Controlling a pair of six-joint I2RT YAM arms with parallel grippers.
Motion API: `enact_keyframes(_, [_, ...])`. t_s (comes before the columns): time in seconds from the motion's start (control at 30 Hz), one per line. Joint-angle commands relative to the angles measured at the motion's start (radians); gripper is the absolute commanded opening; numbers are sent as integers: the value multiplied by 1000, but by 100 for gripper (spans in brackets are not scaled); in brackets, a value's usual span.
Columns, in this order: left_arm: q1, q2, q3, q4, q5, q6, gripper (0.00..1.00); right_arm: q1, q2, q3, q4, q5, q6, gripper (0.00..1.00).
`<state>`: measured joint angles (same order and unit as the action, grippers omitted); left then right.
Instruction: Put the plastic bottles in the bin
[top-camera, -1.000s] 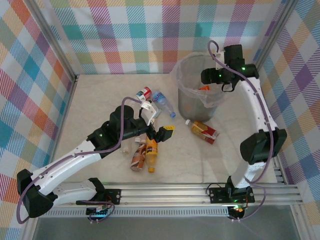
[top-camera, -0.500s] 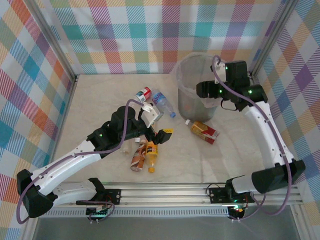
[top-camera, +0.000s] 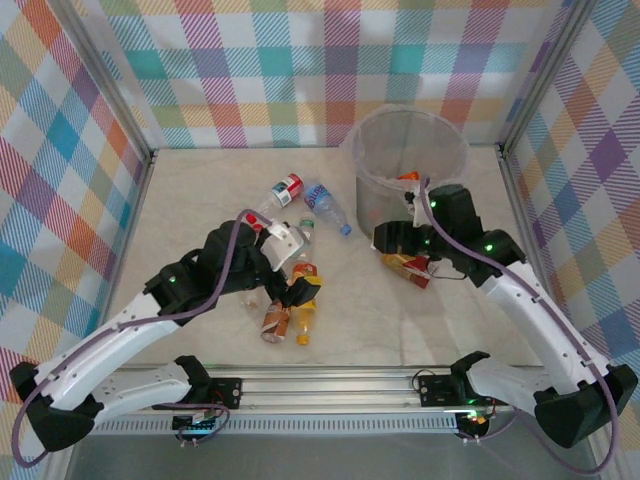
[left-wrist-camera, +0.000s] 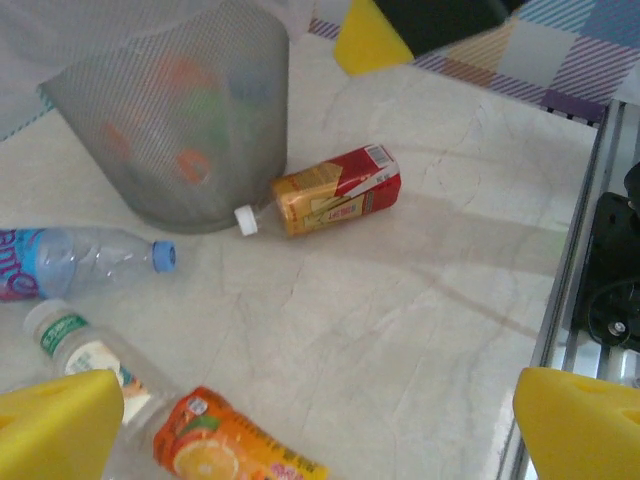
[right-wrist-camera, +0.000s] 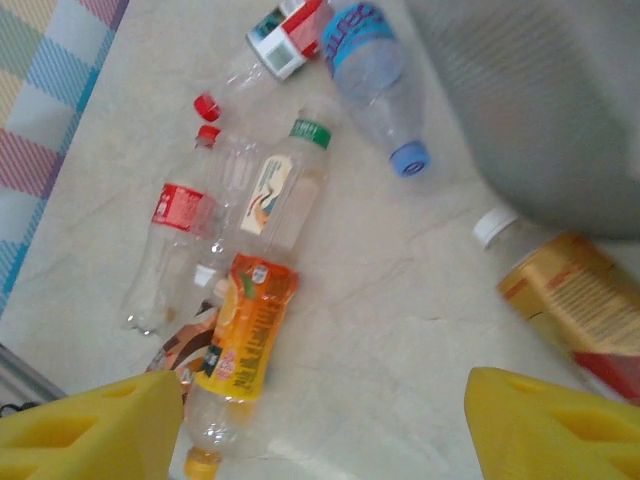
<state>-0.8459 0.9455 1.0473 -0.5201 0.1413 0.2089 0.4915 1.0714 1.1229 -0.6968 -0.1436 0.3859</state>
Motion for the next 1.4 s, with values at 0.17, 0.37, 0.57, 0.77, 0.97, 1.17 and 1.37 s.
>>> enact_keyframes(0.17, [3, -120, -60, -251, -108, -118, 100, 172, 30, -124, 185, 11, 215, 75])
enact_keyframes(0.37, [2, -136, -120, -292, -227, -329, 100, 247, 96, -135, 234, 28, 258, 74])
enact_keyframes(0.57, [4, -68, -155, -364, -280, -541, 100, 249, 117, -112, 220, -29, 195, 76])
enact_keyframes(0.77, [4, 43, -183, -396, -241, -666, 100, 249, 109, -106, 182, -157, 59, 82])
enact_keyframes(0.97, [5, 115, -228, -360, -209, -723, 96, 248, 69, -109, 143, -263, -26, 100])
enact_keyframes(1.17, [18, 199, -258, -322, -176, -742, 87, 248, 40, -110, 104, -358, -73, 100])
enact_keyframes(1.37, [45, 260, -291, -281, -139, -745, 81, 248, 21, -122, 112, -358, -71, 100])
